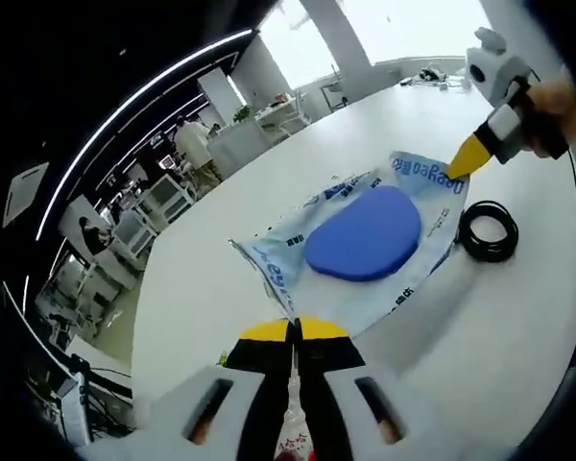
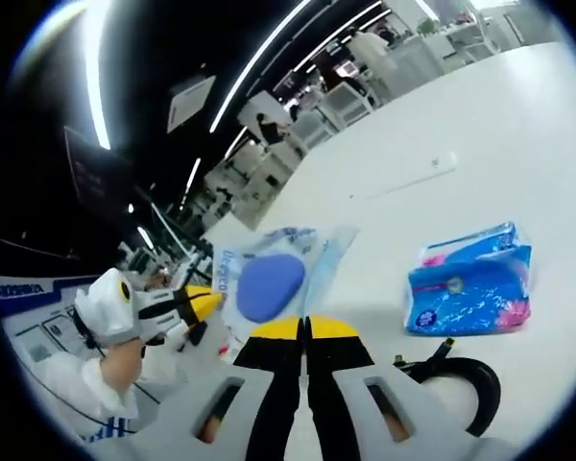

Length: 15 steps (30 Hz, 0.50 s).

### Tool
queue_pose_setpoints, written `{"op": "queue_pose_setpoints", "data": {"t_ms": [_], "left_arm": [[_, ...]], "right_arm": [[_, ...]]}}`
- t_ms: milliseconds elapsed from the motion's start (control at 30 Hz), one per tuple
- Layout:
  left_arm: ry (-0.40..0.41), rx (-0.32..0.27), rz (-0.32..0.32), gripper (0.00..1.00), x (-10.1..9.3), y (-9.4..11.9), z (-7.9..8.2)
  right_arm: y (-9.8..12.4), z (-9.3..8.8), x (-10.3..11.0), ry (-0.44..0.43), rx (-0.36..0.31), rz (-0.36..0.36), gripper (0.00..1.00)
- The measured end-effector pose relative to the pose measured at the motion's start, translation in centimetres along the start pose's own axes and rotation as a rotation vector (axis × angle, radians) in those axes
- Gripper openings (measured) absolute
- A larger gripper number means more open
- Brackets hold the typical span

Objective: Arrange the tabletop items into an orderly group along one side of the table until the central work area is clear of visible clutter.

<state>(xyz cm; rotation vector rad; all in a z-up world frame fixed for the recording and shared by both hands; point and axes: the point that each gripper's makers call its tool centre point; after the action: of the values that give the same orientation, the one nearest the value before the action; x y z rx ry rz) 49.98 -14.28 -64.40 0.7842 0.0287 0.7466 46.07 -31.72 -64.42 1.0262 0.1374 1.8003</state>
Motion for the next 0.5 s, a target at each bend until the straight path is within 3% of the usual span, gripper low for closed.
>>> {"op": "queue_pose_setpoints", "data": {"t_ms": [367,500], "left_arm": [[0.037,0.019,-0.040,0.00,0.9,-2.6,-0.4],[0.045,0.060,-0.072,0.00,0.4,-3.8,-1.4]], "right_arm": [[-1.8,0.6,-1.2,0.036,0.012,-0.038,0.00],[-2.7,0.3,-2.2,0.034,0.029,-0.065,0.00]]}}
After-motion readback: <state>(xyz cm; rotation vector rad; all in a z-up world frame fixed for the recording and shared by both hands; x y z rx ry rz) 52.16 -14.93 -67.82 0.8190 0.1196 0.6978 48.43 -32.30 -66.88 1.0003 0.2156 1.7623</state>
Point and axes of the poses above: the point that each gripper's makers call its tool centre point, and the gripper's own axes: y roughly backward along the fingers, x roughly to its left, z roughly out of its top, and after that the axes turned 13 degrees about -z, right-handed
